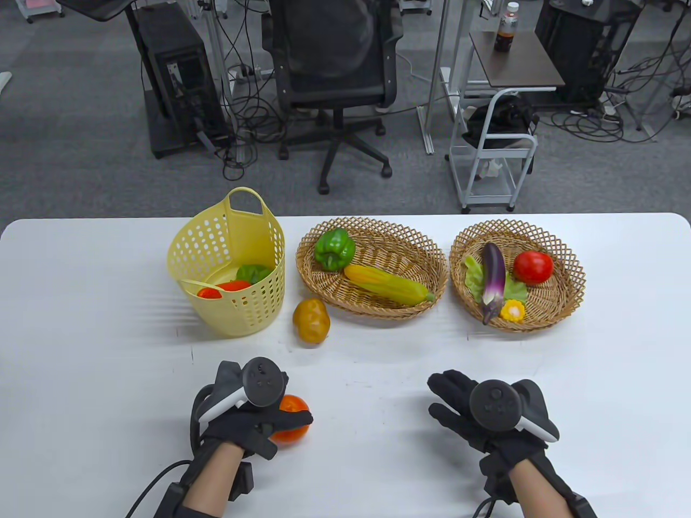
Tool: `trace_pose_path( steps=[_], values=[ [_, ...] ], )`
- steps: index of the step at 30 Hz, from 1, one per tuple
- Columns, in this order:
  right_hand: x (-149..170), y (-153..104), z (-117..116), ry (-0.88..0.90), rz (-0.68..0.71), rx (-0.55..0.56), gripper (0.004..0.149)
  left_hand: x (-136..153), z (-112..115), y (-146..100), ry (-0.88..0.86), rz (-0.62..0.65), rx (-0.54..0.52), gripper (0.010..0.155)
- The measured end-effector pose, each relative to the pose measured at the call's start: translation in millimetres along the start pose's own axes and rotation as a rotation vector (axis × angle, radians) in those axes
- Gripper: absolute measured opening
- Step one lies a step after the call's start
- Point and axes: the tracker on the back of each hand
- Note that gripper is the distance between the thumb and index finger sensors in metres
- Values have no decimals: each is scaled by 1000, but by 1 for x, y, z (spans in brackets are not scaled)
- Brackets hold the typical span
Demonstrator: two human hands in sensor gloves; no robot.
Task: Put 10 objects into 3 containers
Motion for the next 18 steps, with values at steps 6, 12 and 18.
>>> trace_pose_path(
  steps=[6,12,18],
  values=[
    [0,0,0,0,1,1,63,0,11,7,37,8,29,98],
    [0,0,0,-5,-2,-8,63,2,19,9,104,58,-44,99],
    [0,0,0,-4,-7,-9,63,2,20,9,130,81,-44,101]
  ],
)
Point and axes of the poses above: the tracker on the back of each hand, its own x axis roughly to the little-finger side, its own y axis roughly from the wrist to the fingertips, z = x × y, and after that the axes turned 6 degrees about x, right-handed
